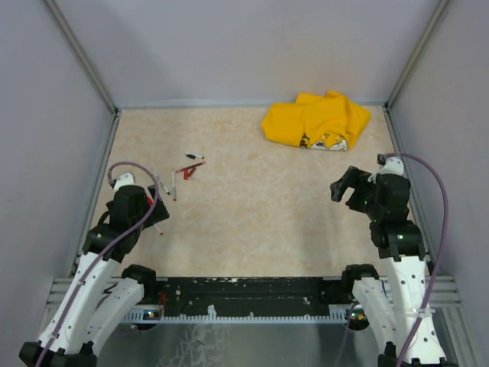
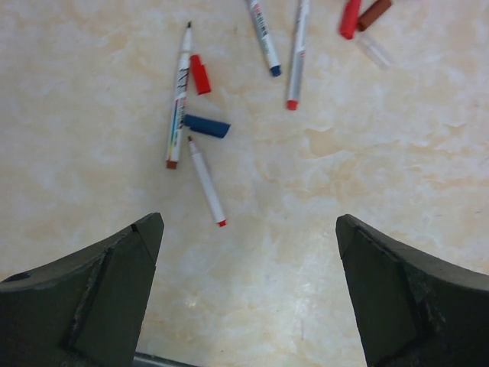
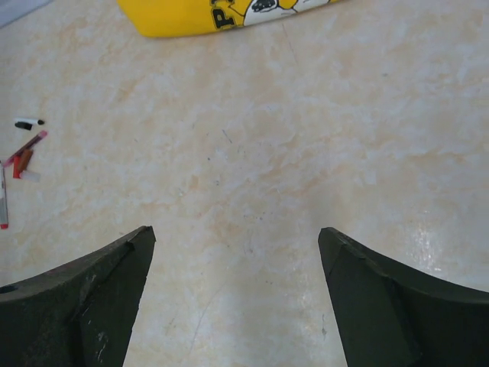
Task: Insert the pens into the pen caps
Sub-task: Pick up the pen from the center of the board.
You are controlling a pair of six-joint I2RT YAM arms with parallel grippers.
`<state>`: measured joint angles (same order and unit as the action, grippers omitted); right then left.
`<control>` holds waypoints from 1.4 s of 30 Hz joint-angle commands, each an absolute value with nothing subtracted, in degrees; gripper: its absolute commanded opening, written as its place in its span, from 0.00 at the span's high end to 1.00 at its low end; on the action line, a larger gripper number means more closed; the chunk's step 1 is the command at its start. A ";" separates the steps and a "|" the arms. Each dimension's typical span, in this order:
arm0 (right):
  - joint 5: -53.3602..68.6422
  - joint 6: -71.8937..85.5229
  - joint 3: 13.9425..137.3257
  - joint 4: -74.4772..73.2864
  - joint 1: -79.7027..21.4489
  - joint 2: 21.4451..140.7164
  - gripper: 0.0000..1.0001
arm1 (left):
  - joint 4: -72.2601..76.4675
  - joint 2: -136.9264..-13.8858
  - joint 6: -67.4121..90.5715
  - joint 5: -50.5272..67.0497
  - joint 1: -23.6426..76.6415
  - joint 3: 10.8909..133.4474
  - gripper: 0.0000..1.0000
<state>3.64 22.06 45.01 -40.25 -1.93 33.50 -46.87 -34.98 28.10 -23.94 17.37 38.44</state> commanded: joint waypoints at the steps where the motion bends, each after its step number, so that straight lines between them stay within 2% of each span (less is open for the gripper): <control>1: 5.00 19.84 51.67 -39.65 -0.12 36.67 0.10 | -37.71 -37.65 22.13 -14.64 15.09 41.76 0.01; 11: 1.63 18.67 55.68 -41.76 1.38 40.53 0.09 | -31.24 -40.85 17.92 -8.29 13.24 43.91 0.01; 21: 0.74 19.84 56.17 -47.14 1.60 41.88 0.09 | -30.32 -44.71 17.70 -7.83 12.95 45.24 0.01; 33: 2.44 18.46 50.55 -45.24 1.72 42.01 0.09 | -32.70 -47.90 25.00 -16.13 12.26 45.73 0.01; 38: 2.32 18.62 49.28 -44.59 1.71 41.76 0.10 | -30.90 -52.26 29.90 -15.11 10.35 45.77 0.01; 42: 1.75 19.16 48.63 -44.25 1.67 40.72 0.10 | -30.43 -57.78 32.10 -18.28 9.92 47.84 0.06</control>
